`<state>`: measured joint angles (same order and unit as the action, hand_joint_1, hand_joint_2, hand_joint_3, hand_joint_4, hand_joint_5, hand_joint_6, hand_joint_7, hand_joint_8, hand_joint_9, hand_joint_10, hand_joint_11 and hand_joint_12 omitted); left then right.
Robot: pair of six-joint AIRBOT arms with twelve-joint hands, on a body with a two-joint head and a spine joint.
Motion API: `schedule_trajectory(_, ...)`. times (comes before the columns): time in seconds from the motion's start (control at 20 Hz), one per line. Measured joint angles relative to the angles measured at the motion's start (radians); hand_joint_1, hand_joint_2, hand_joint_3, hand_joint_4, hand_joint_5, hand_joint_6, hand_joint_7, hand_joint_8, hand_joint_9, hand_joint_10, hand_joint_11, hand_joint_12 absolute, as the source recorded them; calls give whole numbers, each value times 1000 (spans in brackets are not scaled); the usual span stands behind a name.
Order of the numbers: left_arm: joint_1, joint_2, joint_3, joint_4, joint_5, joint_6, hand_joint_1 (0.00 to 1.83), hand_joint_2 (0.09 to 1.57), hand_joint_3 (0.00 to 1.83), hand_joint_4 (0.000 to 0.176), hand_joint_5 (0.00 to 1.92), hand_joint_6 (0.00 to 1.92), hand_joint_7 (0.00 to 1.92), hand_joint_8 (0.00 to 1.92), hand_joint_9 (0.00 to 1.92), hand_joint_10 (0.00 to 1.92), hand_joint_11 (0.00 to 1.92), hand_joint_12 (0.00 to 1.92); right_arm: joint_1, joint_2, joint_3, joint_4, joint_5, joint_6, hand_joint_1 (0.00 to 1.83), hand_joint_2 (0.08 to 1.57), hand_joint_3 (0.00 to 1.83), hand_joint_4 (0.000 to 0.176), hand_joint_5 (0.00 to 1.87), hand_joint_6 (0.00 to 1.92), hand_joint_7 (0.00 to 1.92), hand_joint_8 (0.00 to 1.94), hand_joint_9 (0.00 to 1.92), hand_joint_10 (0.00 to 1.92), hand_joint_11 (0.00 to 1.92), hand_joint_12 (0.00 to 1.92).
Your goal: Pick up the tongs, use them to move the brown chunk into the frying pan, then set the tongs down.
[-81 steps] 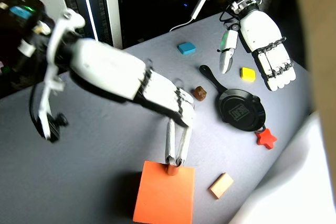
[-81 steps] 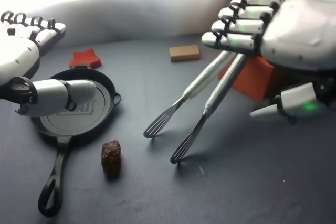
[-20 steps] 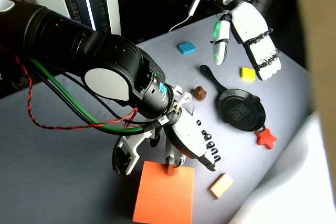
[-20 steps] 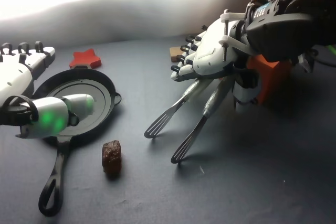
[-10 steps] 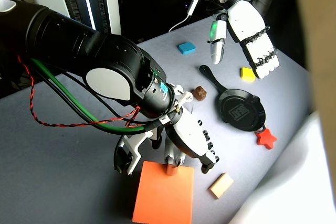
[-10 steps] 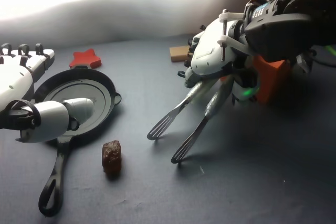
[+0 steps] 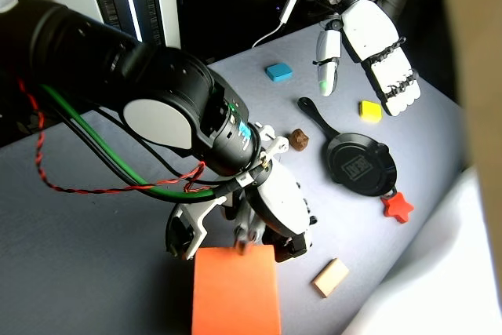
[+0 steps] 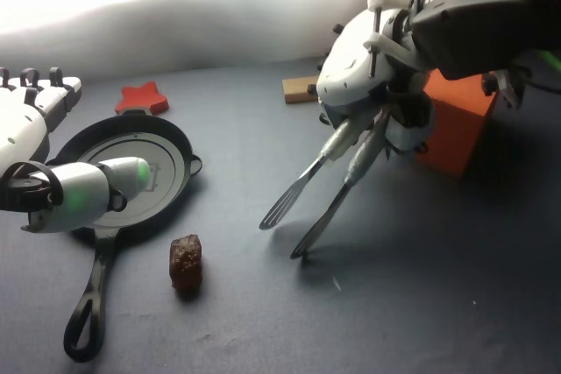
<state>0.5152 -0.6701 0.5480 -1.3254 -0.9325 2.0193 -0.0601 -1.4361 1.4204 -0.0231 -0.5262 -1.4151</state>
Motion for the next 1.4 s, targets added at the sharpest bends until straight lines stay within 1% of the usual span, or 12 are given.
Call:
schedule_trajectory(0.2, 0, 0, 0, 0, -3, 0, 0, 1174, 0, 0, 15, 5, 57, 4, 30, 6, 6, 3, 32, 25, -48, 5, -13, 30, 1110, 1118, 20, 0, 942, 24, 981, 1, 971, 64, 423, 1376)
schedule_trajectory(0.45, 0, 0, 2, 0, -4, -1, 0, 1176, 0, 0, 21, 5, 57, 3, 22, 2, 1, 0, 83, 62, -90, 3, -43, 192, 1099, 1130, 16, 0, 939, 14, 965, 0, 952, 48, 379, 1417)
schedule_trajectory(0.6, 0, 0, 3, 0, -6, -3, 0, 1177, 0, 0, 25, 7, 49, 1, 15, 1, 0, 0, 87, 111, -159, -3, -53, 237, 1105, 1142, 18, 0, 949, 15, 959, 1, 958, 49, 382, 1433)
schedule_trajectory(0.65, 0, 0, 2, 0, -6, -3, 0, 1177, 0, 0, 30, 8, 54, 3, 18, 2, 1, 0, 87, 126, -187, -57, -54, 311, 1089, 1157, 23, 0, 946, 12, 954, 0, 954, 46, 377, 1435)
schedule_trajectory(0.85, 0, 0, 6, -2, -6, -3, 0, 1181, 2, 0, 29, 6, 57, 4, 22, 3, 5, 3, 86, 185, -301, -400, -54, 629, 1060, 1170, 23, 0, 930, 4, 964, 6, 959, 47, 360, 1448)
schedule_trajectory(1.0, 0, 0, 9, -1, -8, -3, 0, 1174, 0, 0, 27, 5, 61, 5, 25, 4, 3, 1, 86, 209, -374, -520, -87, 827, 1061, 1168, 17, 0, 929, 3, 962, 3, 959, 46, 368, 1426)
schedule_trajectory(1.1, 0, 0, 9, -11, -10, -24, 0, 1177, 0, 0, 16, 0, 47, 0, 18, 1, 0, 0, 86, 206, -418, -587, -161, 1052, 1073, 1168, 15, 0, 917, 0, 948, 0, 939, 37, 345, 1420)
schedule_trajectory(1.15, 0, 0, 9, -18, -21, -27, 0, 1180, 1, 0, 16, 0, 42, 0, 14, 0, 0, 0, 86, 206, -452, -676, -197, 1207, 1069, 1174, 14, 0, 909, 0, 929, 0, 922, 29, 326, 1434)
schedule_trajectory(1.2, 0, 0, 9, -22, -31, -28, 0, 1181, 2, 0, 24, 4, 49, 3, 20, 2, 5, 2, 86, 206, -475, -755, -218, 1297, 1073, 1171, 11, 0, 912, 2, 920, 0, 916, 26, 318, 1438)
schedule_trajectory(1.25, 0, 0, 8, -22, -43, -32, 0, 1179, 1, 0, 30, 6, 57, 6, 26, 5, 10, 5, 86, 204, -491, -811, -231, 1370, 1084, 1166, 8, 0, 914, 3, 920, 1, 919, 27, 325, 1439)
schedule_trajectory(1.3, 0, 0, 8, -20, -52, -35, 0, 1178, 0, 0, 22, 2, 50, 3, 17, 1, 2, 1, 86, 203, -498, -829, -242, 1406, 1088, 1162, 6, 0, 920, 5, 922, 1, 919, 27, 327, 1438)
schedule_trajectory(1.4, 0, 0, 8, -23, -66, -35, 0, 1183, 2, 0, 10, 0, 48, 1, 15, 0, 0, 0, 84, 183, -504, -814, -281, 1439, 1088, 1159, 4, 0, 925, 6, 932, 4, 927, 29, 340, 1435)
